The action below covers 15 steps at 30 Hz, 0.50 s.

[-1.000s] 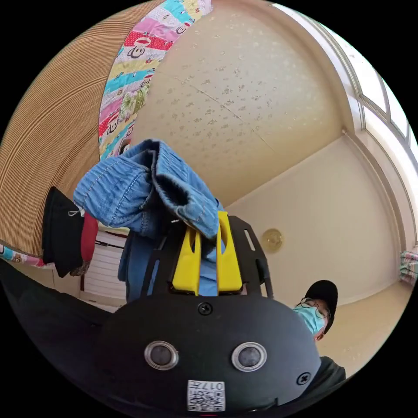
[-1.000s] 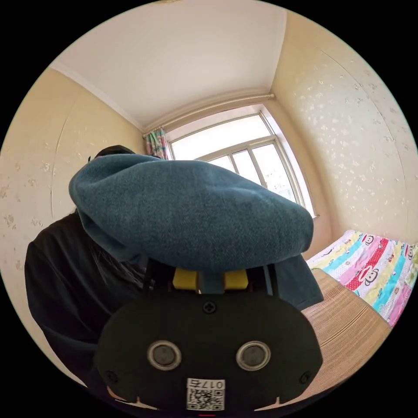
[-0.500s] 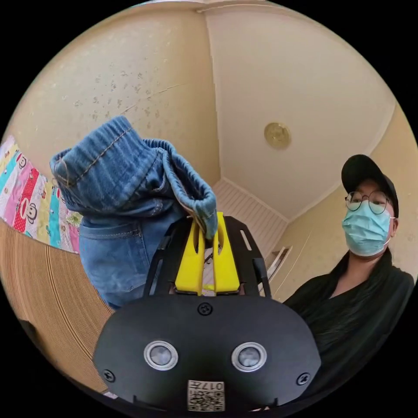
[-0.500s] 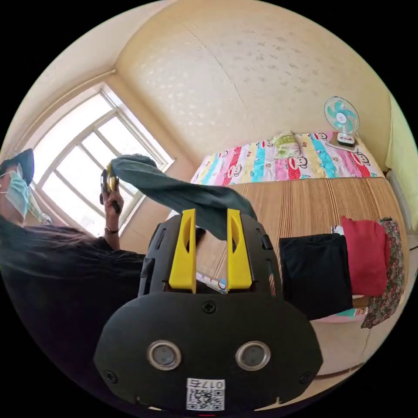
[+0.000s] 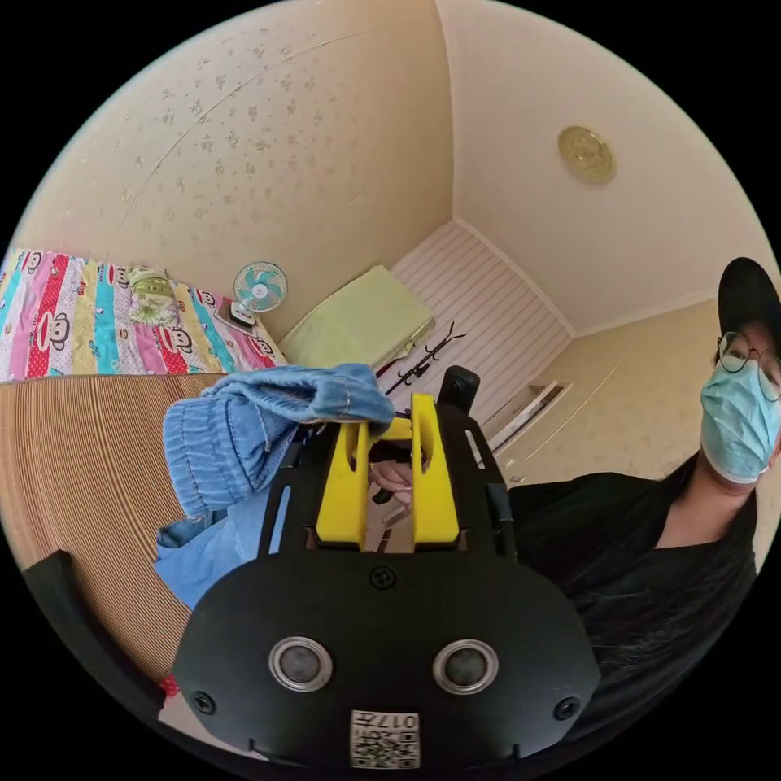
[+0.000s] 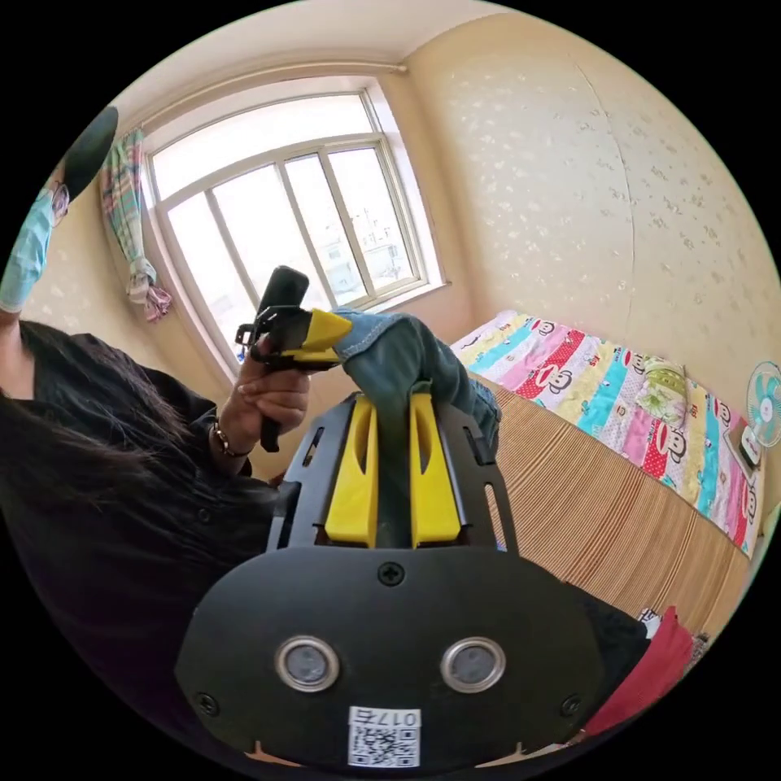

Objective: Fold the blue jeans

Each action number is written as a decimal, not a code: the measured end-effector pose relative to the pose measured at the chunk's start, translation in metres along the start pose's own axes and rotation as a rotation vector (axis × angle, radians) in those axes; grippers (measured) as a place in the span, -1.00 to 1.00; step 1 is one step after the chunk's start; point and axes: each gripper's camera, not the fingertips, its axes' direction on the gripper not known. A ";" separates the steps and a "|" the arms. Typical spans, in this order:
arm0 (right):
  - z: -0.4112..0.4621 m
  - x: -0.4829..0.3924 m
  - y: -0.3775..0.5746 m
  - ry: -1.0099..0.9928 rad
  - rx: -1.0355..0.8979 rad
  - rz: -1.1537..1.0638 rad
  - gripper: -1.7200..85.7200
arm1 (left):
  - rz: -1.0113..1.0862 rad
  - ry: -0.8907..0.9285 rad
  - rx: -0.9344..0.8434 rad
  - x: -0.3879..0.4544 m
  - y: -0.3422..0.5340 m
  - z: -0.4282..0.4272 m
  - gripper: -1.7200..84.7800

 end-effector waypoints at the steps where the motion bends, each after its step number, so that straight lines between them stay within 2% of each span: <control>1: 0.001 0.005 -0.002 -0.008 0.007 0.014 -0.81 | -0.034 0.017 0.004 -0.006 0.003 -0.003 -0.72; 4: 0.005 0.017 -0.015 0.051 0.024 0.018 -0.82 | -0.135 0.090 0.160 -0.024 0.030 -0.031 -0.70; 6: 0.001 0.026 -0.029 0.003 0.065 0.004 -0.82 | -0.216 0.012 0.246 -0.035 0.046 -0.050 -0.69; 8: 0.000 0.027 -0.039 -0.020 0.093 -0.018 -0.82 | -0.289 -0.032 0.227 -0.047 0.049 -0.051 -0.67; 11: 0.000 0.029 -0.053 -0.017 0.136 -0.018 -0.82 | -0.377 0.099 0.196 -0.074 0.051 -0.034 -0.64; 13: 0.003 0.028 -0.060 -0.053 0.144 -0.041 -0.81 | -0.426 0.158 0.238 -0.090 0.056 -0.026 -0.63; 15: 0.011 0.025 -0.063 -0.096 0.135 -0.074 -0.81 | -0.465 0.272 0.389 -0.109 0.067 -0.025 -0.63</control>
